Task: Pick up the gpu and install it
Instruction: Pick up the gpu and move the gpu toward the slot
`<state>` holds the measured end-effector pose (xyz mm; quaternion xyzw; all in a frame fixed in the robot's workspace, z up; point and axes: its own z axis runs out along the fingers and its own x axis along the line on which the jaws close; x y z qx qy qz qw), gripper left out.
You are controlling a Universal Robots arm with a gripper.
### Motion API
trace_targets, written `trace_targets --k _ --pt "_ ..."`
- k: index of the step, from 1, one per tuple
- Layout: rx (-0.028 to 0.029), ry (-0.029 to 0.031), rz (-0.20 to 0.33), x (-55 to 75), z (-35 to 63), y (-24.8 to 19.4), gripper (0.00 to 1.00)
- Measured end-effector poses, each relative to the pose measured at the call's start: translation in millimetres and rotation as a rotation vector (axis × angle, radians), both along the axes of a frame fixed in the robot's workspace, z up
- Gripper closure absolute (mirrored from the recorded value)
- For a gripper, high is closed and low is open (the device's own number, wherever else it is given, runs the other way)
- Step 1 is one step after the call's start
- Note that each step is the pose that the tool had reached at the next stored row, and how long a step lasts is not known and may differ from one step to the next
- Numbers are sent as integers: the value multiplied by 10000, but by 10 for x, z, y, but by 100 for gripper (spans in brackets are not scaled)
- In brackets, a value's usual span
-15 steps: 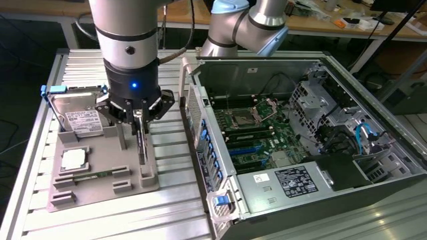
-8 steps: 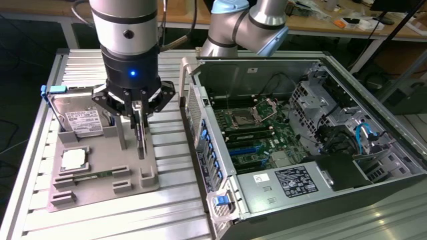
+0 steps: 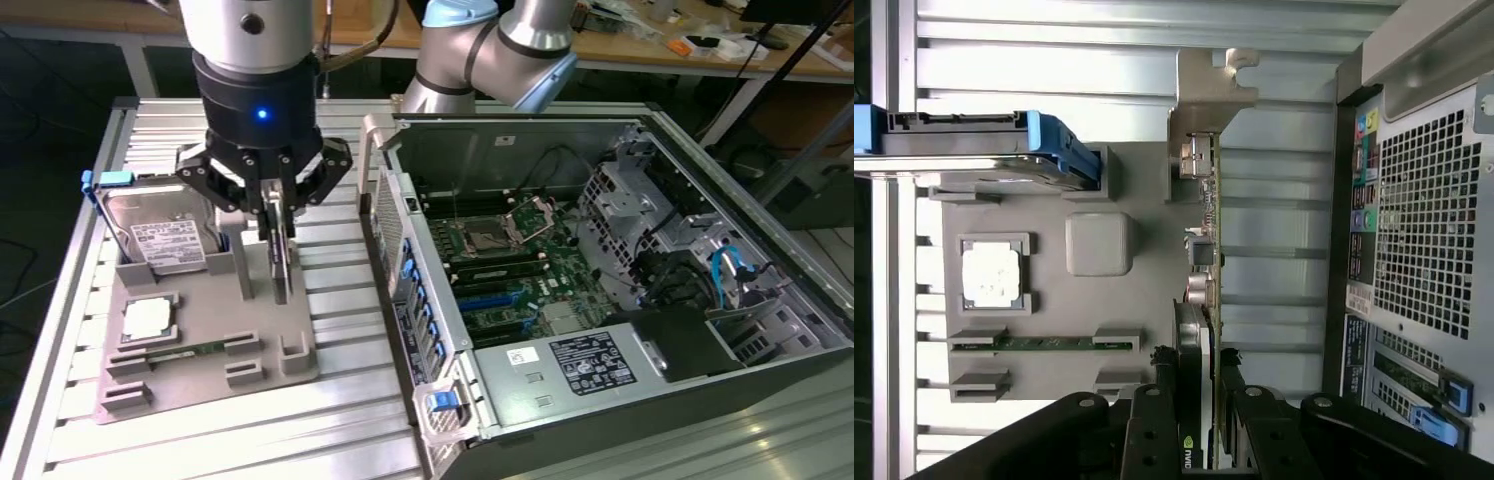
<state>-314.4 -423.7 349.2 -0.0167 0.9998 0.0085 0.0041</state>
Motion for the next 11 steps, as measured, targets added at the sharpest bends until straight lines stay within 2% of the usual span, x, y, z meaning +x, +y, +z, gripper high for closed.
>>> trace_targets --k 11 --pt "0 -1 1 0 291 0 73"
